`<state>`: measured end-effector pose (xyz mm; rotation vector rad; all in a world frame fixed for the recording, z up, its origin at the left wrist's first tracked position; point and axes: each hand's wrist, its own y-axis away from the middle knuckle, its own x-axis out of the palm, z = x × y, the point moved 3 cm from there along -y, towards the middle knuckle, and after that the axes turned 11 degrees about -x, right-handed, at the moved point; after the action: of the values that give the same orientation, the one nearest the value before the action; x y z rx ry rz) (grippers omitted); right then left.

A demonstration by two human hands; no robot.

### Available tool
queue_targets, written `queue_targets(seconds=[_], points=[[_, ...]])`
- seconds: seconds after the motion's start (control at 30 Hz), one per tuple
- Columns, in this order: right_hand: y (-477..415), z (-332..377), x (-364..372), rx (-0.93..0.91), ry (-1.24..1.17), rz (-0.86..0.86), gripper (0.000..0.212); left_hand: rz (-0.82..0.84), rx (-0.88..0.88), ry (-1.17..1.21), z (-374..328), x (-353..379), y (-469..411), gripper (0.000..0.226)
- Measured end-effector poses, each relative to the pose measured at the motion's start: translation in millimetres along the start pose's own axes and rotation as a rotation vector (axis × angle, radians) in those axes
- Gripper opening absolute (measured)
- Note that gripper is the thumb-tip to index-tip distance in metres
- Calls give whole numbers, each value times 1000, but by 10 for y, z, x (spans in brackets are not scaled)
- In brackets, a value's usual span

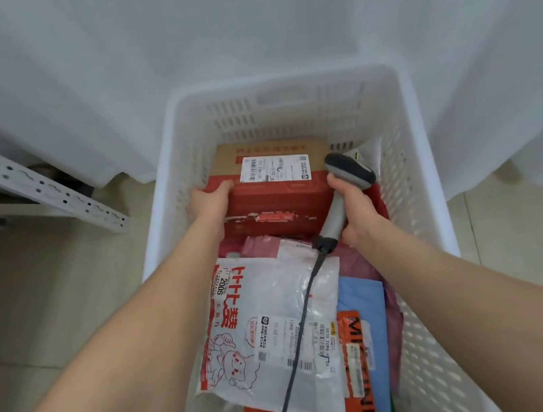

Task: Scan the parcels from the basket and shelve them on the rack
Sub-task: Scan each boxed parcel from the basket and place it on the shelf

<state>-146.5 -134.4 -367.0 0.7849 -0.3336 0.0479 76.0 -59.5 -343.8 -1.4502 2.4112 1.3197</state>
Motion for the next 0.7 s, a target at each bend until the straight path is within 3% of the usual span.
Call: queue_targets(seconds=[0.13, 0.27, 0.7], points=[[638, 142, 26, 55, -69, -4, 39, -18, -37, 65, -185, -386, 535, 43], [1321, 488, 52, 20, -52, -68, 44, -72, 14, 22, -440, -866, 1135, 37], [3731, 1656, 608, 89, -55, -102, 46, 144, -2, -1, -1757, -2533, 3339, 30]])
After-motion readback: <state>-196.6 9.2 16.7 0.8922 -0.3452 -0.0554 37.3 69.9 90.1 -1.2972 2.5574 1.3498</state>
